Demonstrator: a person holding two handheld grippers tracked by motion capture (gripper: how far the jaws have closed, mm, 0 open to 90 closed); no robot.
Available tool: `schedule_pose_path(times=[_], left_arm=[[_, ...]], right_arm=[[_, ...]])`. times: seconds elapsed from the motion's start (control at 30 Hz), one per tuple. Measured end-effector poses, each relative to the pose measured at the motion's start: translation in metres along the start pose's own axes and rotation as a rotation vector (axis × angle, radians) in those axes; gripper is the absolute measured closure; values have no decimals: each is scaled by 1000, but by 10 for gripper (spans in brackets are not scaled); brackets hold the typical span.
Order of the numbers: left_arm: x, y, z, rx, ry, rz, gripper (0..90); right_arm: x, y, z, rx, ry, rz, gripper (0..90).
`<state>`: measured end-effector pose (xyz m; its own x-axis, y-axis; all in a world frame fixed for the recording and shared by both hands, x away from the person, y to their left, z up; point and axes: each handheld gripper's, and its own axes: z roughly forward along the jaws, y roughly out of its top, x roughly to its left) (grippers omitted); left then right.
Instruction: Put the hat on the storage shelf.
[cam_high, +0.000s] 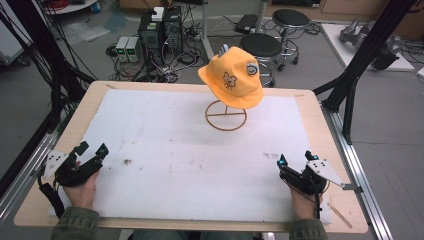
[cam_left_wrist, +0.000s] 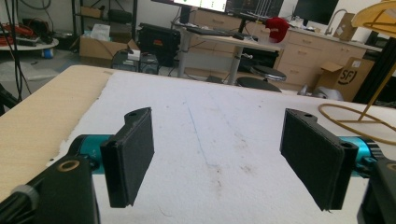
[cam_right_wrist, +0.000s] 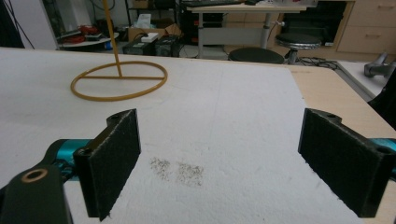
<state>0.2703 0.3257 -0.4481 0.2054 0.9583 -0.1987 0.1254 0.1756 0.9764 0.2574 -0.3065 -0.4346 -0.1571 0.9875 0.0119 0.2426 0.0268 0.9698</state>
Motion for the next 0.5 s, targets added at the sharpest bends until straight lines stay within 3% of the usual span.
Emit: schedule_pose_path(times=[0.37,0.5], left_arm=[[-2,1,0,-7,-3,3,261],[-3,1,0,-7,-5,8,261]], right_arm=[[1,-3,-5,-2,2,21,118],[2,-3,-4,-2,6,7,118]])
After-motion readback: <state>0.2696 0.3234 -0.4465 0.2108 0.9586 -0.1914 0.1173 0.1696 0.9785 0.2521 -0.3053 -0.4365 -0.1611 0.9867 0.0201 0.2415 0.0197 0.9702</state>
